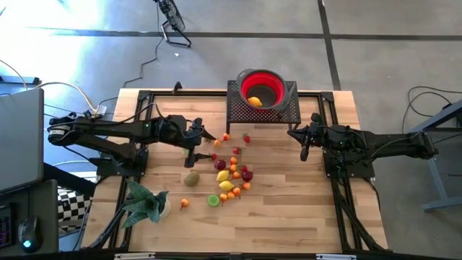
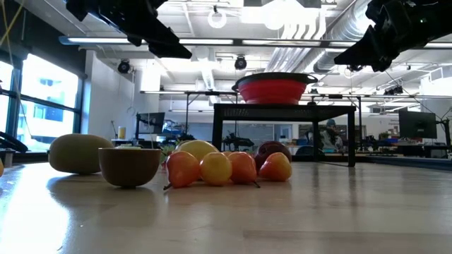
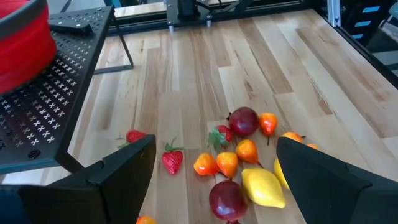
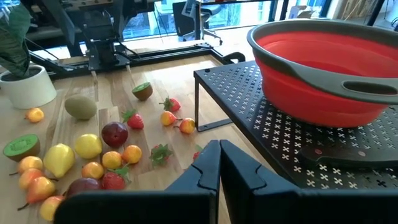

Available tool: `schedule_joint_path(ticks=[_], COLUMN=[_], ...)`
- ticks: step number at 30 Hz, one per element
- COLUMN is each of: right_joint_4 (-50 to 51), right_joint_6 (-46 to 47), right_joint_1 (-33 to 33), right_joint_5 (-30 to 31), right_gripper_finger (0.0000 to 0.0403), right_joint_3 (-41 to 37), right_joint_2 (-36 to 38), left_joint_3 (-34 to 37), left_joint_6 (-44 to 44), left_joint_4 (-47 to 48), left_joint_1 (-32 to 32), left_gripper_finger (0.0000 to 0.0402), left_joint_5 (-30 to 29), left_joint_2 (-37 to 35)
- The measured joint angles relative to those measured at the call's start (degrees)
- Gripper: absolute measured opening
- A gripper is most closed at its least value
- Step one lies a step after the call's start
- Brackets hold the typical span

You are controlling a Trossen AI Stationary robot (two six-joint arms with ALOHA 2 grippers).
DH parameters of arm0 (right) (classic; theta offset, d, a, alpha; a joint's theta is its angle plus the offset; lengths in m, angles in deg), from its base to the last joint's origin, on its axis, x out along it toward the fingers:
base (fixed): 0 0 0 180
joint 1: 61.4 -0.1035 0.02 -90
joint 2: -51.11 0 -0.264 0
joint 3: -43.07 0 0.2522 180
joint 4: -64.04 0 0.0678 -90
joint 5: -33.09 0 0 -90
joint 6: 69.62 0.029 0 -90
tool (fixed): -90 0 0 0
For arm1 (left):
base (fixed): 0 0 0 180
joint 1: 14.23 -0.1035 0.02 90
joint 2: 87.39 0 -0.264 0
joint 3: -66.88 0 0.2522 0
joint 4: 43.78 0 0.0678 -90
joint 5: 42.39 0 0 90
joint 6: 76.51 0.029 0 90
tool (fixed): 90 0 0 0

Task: Pick & Place Fruit
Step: Put the half kiwi into the strainer on the shelf

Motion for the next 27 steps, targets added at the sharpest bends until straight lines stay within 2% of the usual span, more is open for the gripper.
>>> schedule_joint_path(ticks=[27], right_joint_4=[0.3], right_joint_6=[-0.8], right_joint_1=[0.0], right_joint_5=[0.3], right_gripper_finger=[0.0003], right_joint_3=[0.0], right_joint_2=[0.0], left_joint_3=[0.0], left_joint_6=[0.0], left_joint_4=[0.0], left_joint_1=[0.0], left_gripper_finger=[0.0329], left_joint_5=[-0.3], left_joint_2=[0.0])
